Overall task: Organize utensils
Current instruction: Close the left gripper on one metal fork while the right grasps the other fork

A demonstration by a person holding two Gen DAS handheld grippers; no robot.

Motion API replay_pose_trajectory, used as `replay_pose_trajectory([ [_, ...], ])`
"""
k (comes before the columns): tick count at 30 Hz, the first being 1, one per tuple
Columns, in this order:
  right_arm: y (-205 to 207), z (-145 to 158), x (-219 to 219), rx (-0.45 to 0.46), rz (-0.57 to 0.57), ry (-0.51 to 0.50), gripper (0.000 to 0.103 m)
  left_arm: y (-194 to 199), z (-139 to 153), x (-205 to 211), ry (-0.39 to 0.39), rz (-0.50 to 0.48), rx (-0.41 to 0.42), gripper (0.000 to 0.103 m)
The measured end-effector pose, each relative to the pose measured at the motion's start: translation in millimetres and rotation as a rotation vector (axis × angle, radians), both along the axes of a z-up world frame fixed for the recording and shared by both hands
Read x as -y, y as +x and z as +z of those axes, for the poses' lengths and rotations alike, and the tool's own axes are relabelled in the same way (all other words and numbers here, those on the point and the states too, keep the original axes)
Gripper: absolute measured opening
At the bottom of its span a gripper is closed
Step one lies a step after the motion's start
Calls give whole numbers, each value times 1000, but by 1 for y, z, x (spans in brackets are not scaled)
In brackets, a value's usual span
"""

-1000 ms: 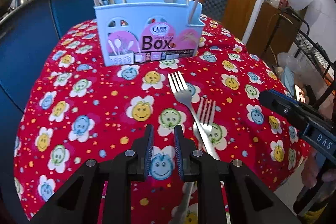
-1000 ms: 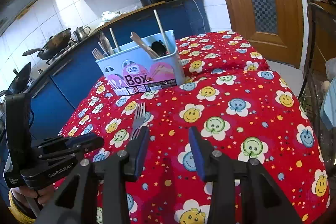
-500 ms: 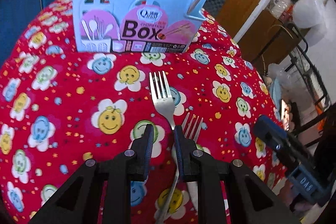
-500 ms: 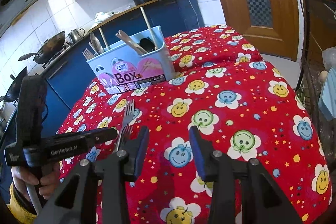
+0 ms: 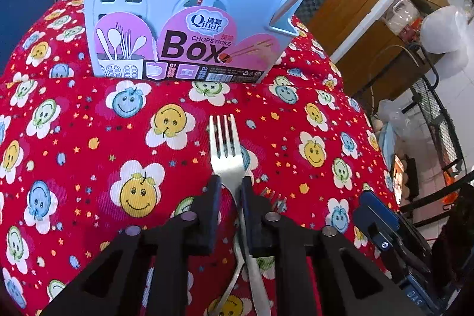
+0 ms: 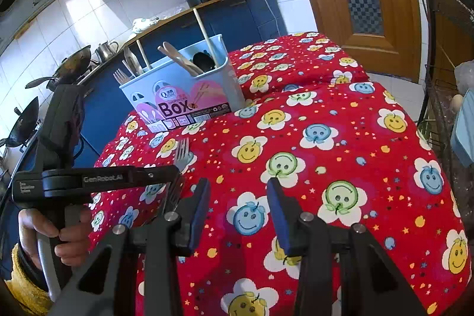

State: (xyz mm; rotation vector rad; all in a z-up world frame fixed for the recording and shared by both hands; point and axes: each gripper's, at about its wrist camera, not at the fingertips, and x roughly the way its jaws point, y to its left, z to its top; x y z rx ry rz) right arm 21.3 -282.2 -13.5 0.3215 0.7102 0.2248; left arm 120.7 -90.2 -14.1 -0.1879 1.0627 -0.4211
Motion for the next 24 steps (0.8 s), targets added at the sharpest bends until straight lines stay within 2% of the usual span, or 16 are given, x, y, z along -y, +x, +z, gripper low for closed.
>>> replay_pose_trajectory([
  [9,0,1,0,1,-4,0,43,-6,5,-18,-7,61,36,0],
  [14,-1,1,1,5,-3,3,43,-15,8,-38,25,79,58,0],
  [18,0,2,-2,-1,4,0,43,-18,5,-57,25,100,42,0],
  [24,-1,2,-10,0,14,-10,43,-15,10,-54,13,32,36,1],
])
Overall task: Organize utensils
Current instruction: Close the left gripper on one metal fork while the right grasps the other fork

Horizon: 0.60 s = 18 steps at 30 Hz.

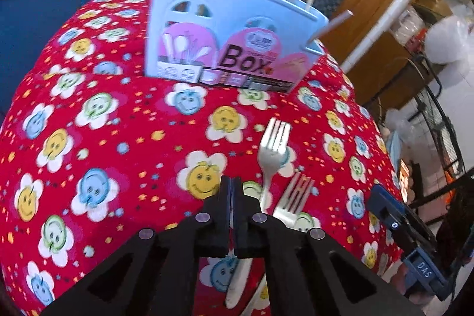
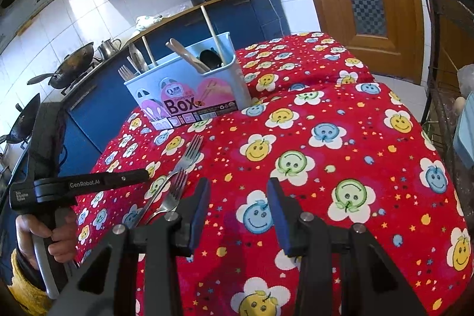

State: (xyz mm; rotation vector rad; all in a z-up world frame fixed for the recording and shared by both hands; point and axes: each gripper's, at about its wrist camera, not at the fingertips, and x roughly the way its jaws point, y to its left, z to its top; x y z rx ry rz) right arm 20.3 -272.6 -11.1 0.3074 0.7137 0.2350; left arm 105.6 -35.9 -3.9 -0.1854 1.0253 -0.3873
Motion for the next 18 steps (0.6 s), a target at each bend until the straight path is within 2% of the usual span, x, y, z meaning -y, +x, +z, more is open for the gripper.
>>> replay_pose_trajectory([
  [1,0,0,-1,-1,1,-1,43,1,1,4,6,-11,2,4],
  [5,0,0,-1,-3,-2,-5,43,11,1,19,27,-68,6,26],
  [14,1,-3,4,-9,-17,-4,43,38,-3,63,176,-200,52,34],
  [18,3,-6,7,-17,-23,-2,43,45,-5,73,187,-243,61,37],
])
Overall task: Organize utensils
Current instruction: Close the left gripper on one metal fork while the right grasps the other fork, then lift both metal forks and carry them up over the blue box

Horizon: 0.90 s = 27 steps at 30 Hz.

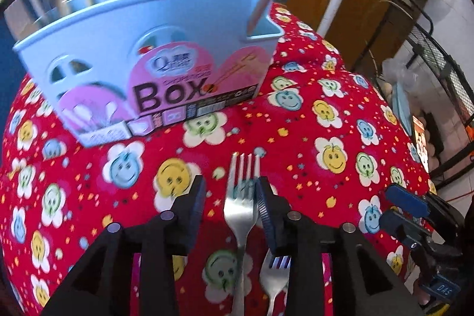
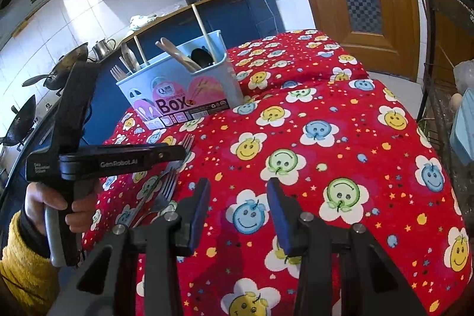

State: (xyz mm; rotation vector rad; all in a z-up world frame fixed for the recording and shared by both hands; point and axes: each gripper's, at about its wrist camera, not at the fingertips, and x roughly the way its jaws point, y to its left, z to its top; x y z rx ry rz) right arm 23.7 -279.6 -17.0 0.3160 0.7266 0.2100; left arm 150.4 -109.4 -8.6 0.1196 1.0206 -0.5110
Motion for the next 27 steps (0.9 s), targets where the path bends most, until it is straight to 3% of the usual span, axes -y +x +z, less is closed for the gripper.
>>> replay_pose_trajectory([
  [6,4,-4,3,-12,-8,5,43,5,-2,12,28,-33,20,37],
  [7,4,-5,3,-13,-8,5,43,5,-2,13,30,-33,25,36],
  [9,4,-6,3,-15,-11,5,43,4,-2,12,48,-22,42,22],
  [12,6,-8,3,-21,-13,6,43,4,-3,4,20,-2,37,22],
  [19,4,-6,-1,-18,-5,0,43,-10,-2,-35,24,88,68,22],
  [27,7,-5,-14,-20,29,-13,43,-25,-5,-95,11,256,79,22],
])
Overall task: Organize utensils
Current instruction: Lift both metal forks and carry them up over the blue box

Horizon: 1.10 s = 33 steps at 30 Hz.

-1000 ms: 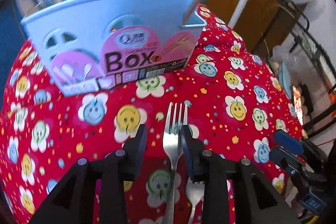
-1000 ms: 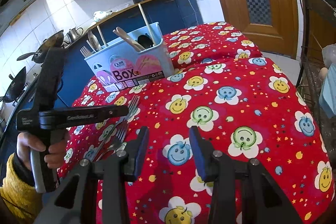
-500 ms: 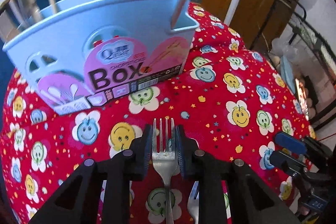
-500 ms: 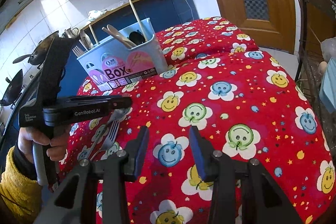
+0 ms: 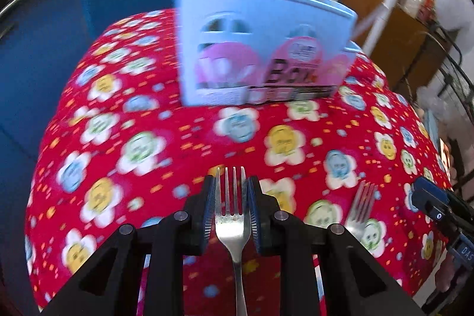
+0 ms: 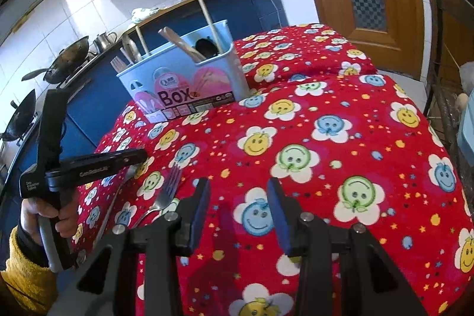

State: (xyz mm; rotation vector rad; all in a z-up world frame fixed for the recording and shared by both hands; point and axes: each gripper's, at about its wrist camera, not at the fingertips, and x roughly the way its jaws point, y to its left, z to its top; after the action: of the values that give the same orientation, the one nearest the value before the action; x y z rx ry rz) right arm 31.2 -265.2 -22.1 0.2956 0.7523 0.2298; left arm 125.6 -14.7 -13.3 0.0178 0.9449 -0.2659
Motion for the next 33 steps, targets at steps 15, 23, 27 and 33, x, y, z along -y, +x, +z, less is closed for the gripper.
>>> replay_pose_trajectory([
  [15,23,-8,-48,-31,121,32,45,-19,-5,-41,-151,63,-34,23],
  [23,32,-11,-63,-29,171,77,39,-14,-11,-65,-337,29,-125,21],
  [27,38,-14,-65,-36,164,90,11,-11,-13,-65,-360,12,-130,20],
  [33,38,-8,-60,-14,168,135,6,-6,-11,-57,-292,-49,-102,20],
])
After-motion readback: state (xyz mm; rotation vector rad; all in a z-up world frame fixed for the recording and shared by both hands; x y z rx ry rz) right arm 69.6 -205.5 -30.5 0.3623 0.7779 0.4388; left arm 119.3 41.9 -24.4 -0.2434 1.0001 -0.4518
